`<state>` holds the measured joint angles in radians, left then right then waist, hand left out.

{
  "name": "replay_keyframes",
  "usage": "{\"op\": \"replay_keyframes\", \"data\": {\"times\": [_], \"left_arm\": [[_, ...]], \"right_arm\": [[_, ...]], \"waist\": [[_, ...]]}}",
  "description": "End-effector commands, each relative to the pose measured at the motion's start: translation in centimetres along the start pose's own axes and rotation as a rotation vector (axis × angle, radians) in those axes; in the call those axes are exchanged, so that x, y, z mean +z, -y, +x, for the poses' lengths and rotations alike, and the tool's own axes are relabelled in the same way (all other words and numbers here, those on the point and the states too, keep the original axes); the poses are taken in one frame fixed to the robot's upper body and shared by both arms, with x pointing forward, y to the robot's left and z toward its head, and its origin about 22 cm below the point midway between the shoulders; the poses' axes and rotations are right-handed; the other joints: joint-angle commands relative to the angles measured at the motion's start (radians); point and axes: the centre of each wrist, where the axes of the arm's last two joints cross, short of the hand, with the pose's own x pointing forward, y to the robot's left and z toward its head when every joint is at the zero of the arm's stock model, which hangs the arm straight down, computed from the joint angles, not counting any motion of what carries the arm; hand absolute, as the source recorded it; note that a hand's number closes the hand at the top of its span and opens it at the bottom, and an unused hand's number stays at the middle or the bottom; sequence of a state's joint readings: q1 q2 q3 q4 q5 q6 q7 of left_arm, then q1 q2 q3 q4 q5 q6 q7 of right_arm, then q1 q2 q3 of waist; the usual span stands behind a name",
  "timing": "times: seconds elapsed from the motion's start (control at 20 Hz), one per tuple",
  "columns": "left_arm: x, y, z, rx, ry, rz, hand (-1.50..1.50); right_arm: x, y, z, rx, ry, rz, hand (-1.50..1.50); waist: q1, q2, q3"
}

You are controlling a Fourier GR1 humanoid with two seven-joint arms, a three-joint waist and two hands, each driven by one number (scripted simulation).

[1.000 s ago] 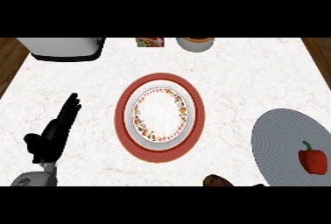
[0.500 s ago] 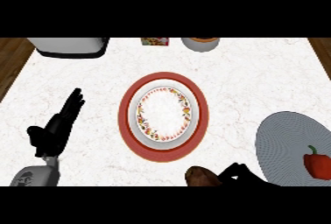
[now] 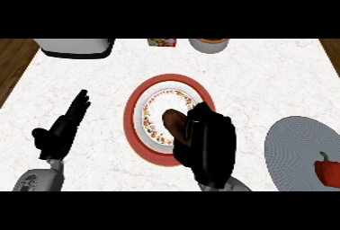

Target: Pick the sweet potato from the placemat and place it in the plate

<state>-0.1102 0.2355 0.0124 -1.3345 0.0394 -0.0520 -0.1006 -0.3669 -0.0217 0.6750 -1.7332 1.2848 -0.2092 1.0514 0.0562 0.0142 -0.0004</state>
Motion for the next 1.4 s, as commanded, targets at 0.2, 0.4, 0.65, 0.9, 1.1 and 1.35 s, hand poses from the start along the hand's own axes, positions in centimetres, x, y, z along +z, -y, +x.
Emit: {"op": "replay_keyframes", "data": {"times": [0.2, 0.4, 0.65, 0.9, 1.1, 1.35], "left_arm": [[0.5, 0.3, -0.7, 0.006, -0.002, -0.013, 0.0], [0.1, 0.0, -0.5, 0.004, 0.009, 0.015, 0.0], [0.9, -0.5, -1.1, 0.012, 0.001, 0.023, 0.0], [0.8, -1.6, -0.4, 0.003, -0.003, 0.036, 0.0], [0.9, -2.1, -1.5, 0.007, -0.025, 0.085, 0.0], [1.3, -0.4, -0.8, 0.0, -0.014, 0.08, 0.0]], "right_arm": [[-4.8, -4.7, 0.3, -0.124, -0.255, -0.048, -1.5], [-5.7, -5.7, 0.4, -0.206, -0.292, -0.022, -1.5], [-6.4, -4.8, 0.0, -0.424, -0.262, -0.178, -1.5], [-5.3, -5.4, -2.5, -0.605, -0.314, -0.283, -1.5], [-2.9, -3.9, -3.6, -0.743, -0.305, -0.307, -1.5], [1.9, -1.8, -9.6, -0.724, -0.285, -0.286, -1.5]], "waist": [[0.005, 0.0, 0.001], [-0.001, -0.001, 0.001], [-0.019, -0.007, 0.001], [-0.035, -0.008, 0.003], [-0.063, -0.011, 0.002], [-0.062, -0.015, 0.002]]}}
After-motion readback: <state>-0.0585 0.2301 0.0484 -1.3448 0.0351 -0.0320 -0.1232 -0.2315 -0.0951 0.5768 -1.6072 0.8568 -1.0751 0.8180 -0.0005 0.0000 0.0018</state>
